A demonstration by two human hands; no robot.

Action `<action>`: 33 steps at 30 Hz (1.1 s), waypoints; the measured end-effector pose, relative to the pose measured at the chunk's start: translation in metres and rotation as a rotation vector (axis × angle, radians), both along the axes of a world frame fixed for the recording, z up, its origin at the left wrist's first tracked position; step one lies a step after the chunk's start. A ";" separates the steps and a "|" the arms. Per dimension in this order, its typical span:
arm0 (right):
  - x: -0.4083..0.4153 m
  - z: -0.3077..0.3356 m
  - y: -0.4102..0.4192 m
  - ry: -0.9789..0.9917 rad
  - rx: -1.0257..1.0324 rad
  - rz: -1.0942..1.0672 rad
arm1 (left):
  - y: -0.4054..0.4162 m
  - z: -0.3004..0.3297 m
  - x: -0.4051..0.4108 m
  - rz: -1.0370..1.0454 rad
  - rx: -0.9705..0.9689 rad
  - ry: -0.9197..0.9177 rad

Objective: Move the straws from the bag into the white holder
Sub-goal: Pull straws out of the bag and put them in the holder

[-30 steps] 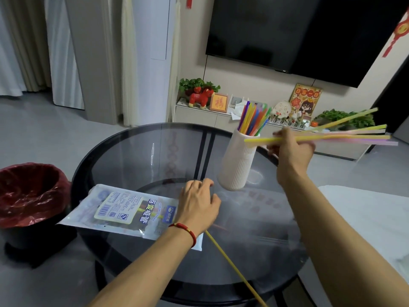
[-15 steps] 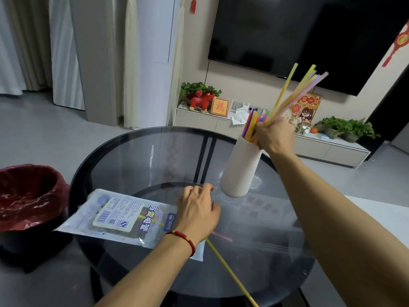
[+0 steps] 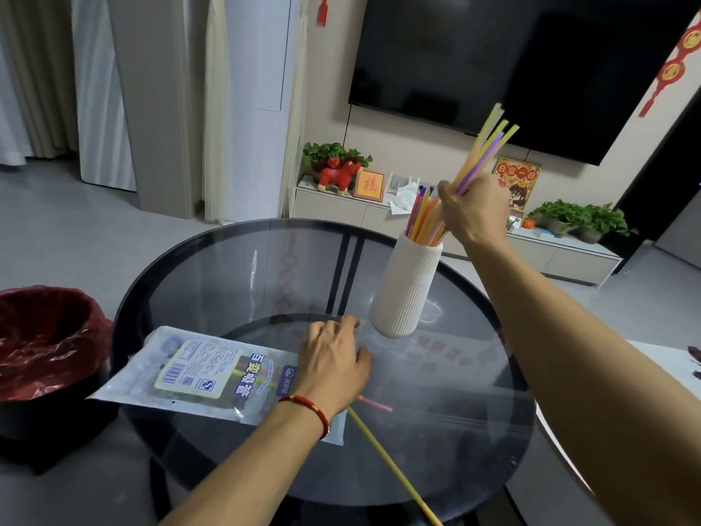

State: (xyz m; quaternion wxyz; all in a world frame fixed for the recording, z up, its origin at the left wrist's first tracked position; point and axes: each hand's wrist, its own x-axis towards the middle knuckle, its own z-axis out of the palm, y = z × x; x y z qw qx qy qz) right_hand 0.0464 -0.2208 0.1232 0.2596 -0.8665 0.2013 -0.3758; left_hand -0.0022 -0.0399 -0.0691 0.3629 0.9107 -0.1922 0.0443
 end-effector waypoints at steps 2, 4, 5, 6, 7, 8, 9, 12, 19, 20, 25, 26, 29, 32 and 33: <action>0.000 0.000 -0.002 0.093 0.037 0.046 | 0.000 0.000 0.000 -0.003 0.005 0.005; 0.001 0.002 -0.005 0.114 0.068 0.066 | -0.001 0.000 0.000 -0.005 0.007 0.010; 0.002 0.004 -0.005 0.083 0.068 0.066 | -0.001 0.000 0.000 -0.006 0.006 0.011; 0.003 0.007 -0.005 0.035 0.060 0.058 | -0.001 0.000 0.000 -0.007 0.006 0.013; 0.004 0.009 -0.005 -0.019 0.052 0.042 | -0.001 0.000 0.000 -0.007 0.006 0.013; 0.004 0.012 -0.005 -0.077 0.047 0.038 | -0.001 0.000 0.000 -0.008 0.006 0.012; 0.005 0.015 -0.005 -0.147 0.037 0.054 | -0.001 0.000 0.000 -0.008 0.004 0.012; 0.004 0.019 -0.004 -0.376 -0.056 0.133 | -0.001 0.000 0.001 -0.009 -0.004 0.011; 0.011 -0.002 -0.001 -0.097 -0.261 0.103 | -0.004 0.001 0.001 -0.018 -0.007 0.007; 0.013 -0.008 -0.002 -0.055 -0.274 0.112 | -0.004 0.001 0.001 -0.019 -0.007 0.008; 0.010 -0.028 -0.009 0.140 -0.406 0.220 | 0.000 0.003 0.000 -0.033 0.004 0.013; 0.009 -0.029 -0.010 0.157 -0.432 0.240 | 0.001 0.003 0.000 -0.035 0.014 0.010; 0.005 -0.028 -0.013 0.121 -0.407 0.311 | 0.009 0.005 0.002 -0.048 0.033 -0.015; -0.008 -0.027 -0.016 -0.109 -0.384 0.236 | 0.022 0.008 0.003 -0.107 0.037 -0.070; -0.017 -0.029 -0.016 -0.180 -0.399 0.217 | 0.028 0.009 0.002 -0.140 0.068 -0.081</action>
